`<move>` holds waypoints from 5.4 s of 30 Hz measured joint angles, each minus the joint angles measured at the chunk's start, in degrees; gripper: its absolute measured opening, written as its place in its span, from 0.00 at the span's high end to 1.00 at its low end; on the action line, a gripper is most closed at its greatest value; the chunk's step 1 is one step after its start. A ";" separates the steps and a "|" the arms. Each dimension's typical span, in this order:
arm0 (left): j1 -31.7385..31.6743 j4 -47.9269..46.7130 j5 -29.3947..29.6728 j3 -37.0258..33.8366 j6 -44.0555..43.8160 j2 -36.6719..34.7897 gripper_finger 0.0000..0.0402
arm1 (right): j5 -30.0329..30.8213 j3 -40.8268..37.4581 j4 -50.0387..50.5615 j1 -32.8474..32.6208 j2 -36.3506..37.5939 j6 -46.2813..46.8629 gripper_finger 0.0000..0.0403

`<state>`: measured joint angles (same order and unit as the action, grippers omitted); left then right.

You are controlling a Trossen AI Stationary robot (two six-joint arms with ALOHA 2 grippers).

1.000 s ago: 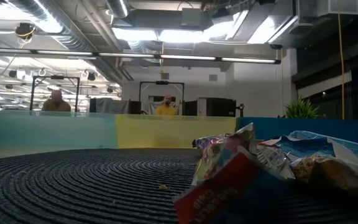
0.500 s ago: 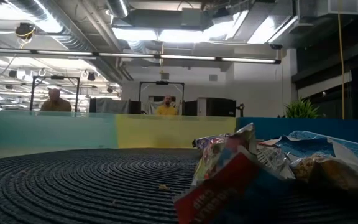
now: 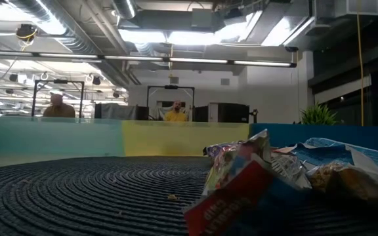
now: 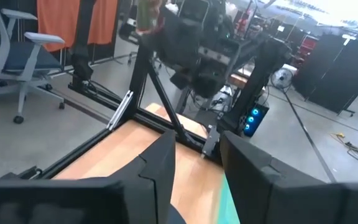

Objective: Pick and place Granola Bars by type
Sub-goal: Put the red granola bar into the blue bin

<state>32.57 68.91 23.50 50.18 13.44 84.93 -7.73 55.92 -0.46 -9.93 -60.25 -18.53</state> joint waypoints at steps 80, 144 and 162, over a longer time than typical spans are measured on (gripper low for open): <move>-8.24 -19.49 -3.13 -0.43 -23.28 -3.77 0.86 | -9.82 22.08 6.49 4.18 -13.99 3.80 0.98; -8.73 -28.93 -1.11 -0.47 -23.83 -4.20 0.86 | 17.05 -4.98 55.19 23.02 -11.97 8.32 0.97; -8.73 -28.92 -1.09 -0.47 -24.71 -4.20 0.86 | 15.07 -4.98 53.08 24.83 -18.94 4.73 0.94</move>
<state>23.83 39.99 22.41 49.71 -11.27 80.73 7.35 50.94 52.62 14.91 -79.19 -13.80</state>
